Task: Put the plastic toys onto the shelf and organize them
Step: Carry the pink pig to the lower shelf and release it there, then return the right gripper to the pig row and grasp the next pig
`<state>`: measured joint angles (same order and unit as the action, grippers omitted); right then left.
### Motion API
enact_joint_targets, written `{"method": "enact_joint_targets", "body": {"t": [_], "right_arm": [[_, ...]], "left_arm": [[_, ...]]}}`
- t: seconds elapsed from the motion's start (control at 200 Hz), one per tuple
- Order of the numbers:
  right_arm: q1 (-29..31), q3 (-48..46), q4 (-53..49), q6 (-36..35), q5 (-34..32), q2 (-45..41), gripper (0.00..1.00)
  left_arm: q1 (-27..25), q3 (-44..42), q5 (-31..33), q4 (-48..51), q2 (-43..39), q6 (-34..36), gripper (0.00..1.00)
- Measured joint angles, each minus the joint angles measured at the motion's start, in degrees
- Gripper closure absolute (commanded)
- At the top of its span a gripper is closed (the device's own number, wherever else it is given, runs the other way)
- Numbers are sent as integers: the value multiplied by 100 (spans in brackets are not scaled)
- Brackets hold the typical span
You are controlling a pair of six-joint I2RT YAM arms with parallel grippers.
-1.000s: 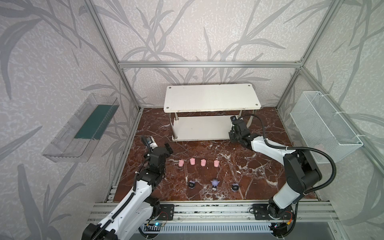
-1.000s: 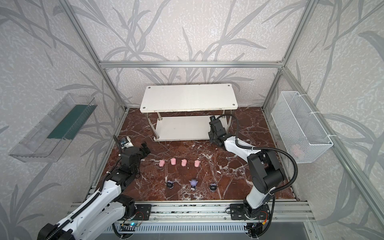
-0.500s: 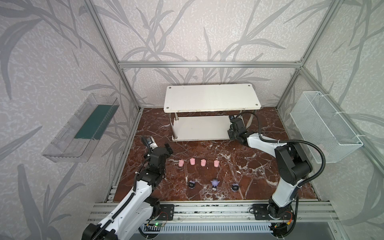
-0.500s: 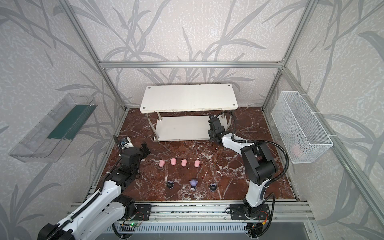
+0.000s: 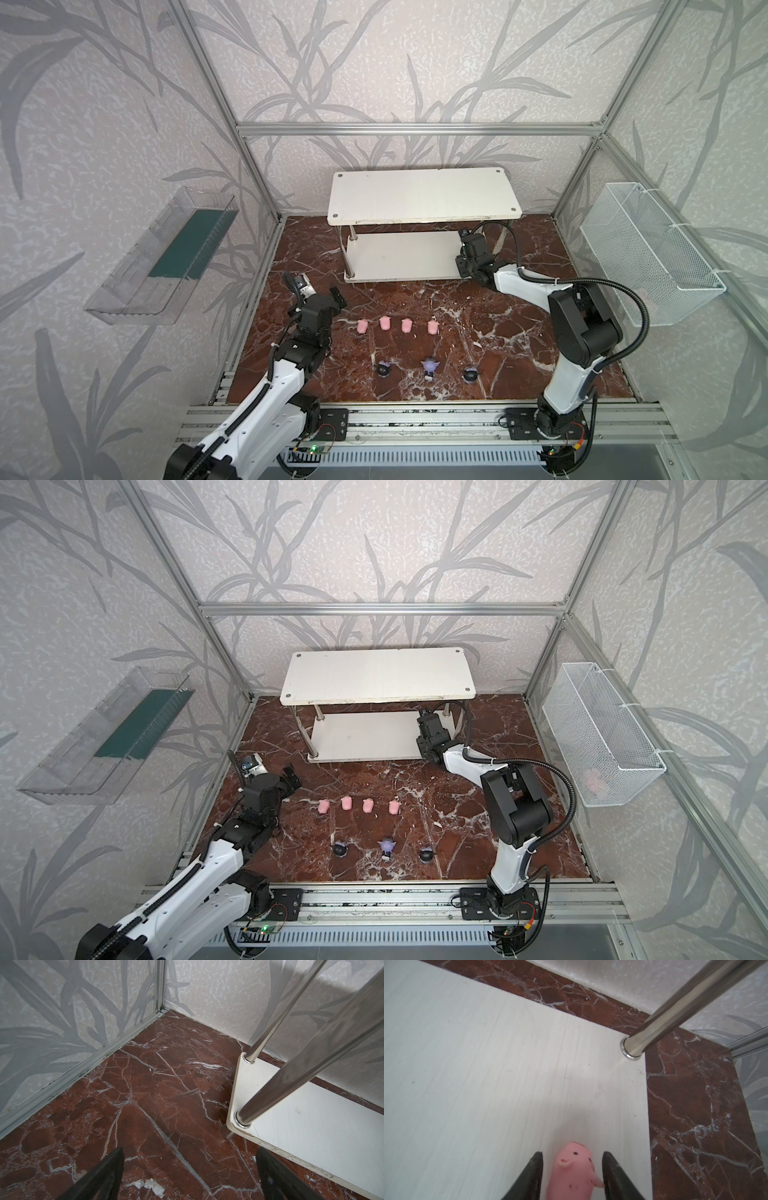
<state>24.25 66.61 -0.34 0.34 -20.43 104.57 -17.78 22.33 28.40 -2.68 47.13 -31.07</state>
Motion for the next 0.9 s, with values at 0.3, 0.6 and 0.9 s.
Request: {"method": "enact_joint_targets", "body": {"t": [0.3, 0.6, 0.9], "right_arm": [[0, -4, -17, 92, 201, -144, 44], [37, -511, -33, 516, 643, -1241, 42], [529, -1259, -483, 1213, 1231, -2214, 42]], "left_arm": [[0, 0, 0, -2, 0, 0, 4], [0, 0, 0, -37, 0, 0, 3], [0, -116, -2, -44, -72, -24, 3]]}}
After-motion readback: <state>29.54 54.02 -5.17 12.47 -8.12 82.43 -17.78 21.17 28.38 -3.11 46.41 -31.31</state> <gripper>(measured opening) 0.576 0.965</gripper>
